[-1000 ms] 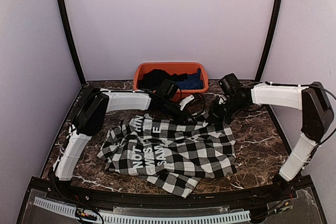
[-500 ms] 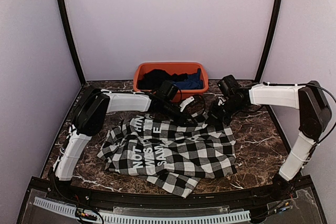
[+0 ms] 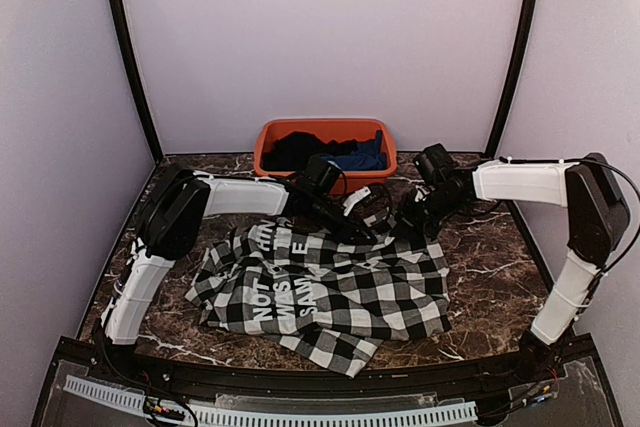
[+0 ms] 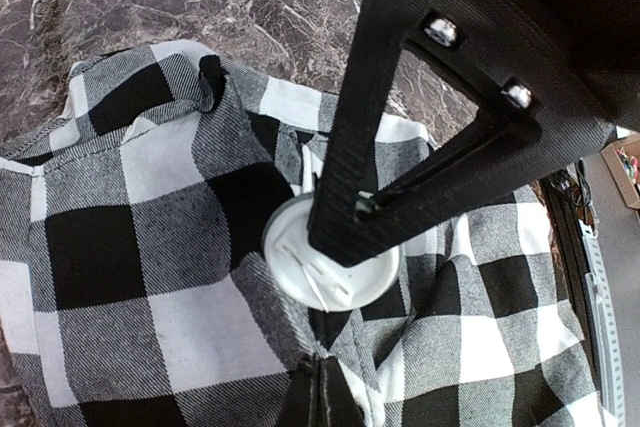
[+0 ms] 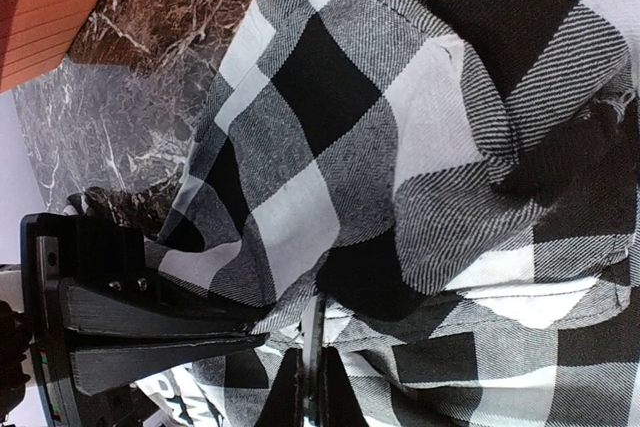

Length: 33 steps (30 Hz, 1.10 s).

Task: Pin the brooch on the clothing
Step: Pin the brooch onto the flattened clothing.

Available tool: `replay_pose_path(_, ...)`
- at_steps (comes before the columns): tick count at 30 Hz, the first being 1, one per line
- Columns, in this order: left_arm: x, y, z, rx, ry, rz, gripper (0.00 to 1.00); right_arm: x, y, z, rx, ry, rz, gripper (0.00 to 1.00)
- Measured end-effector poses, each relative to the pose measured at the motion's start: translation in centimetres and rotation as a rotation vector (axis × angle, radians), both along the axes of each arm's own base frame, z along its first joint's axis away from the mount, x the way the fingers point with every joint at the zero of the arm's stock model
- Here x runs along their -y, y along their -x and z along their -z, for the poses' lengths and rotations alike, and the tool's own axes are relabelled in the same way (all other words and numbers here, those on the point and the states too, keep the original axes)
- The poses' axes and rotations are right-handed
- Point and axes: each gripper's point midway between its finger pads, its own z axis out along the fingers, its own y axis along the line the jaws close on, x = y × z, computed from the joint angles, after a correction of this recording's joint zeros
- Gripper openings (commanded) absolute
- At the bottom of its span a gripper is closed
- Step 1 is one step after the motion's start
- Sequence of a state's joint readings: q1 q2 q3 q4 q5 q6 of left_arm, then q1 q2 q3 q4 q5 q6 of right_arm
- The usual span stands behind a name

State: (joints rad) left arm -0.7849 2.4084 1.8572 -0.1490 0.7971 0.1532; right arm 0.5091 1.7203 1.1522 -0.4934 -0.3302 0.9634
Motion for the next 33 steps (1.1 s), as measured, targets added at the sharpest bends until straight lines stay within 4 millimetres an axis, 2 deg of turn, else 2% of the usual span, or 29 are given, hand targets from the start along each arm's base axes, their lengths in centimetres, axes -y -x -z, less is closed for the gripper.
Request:
replay_pose_path(9, 0.1, 0.2, -0.2, 0.000, 0.009, 0.008, 0.01, -0.4, -0.1, 0.6, -0.022, -0.008, -0.009, 0.00)
replay_pose_path(24, 0.4, 0.4, -0.5, -0.002, 0.025, 0.018, 0.01, -1.0, -0.2, 0.4, -0.021, -0.017, -0.069, 0.00)
replay_pose_path(33, 0.3, -0.1, -0.3, 0.037, 0.008, 0.006, 0.01, -1.0, 0.8, 0.5, -0.004, -0.001, -0.172, 0.00)
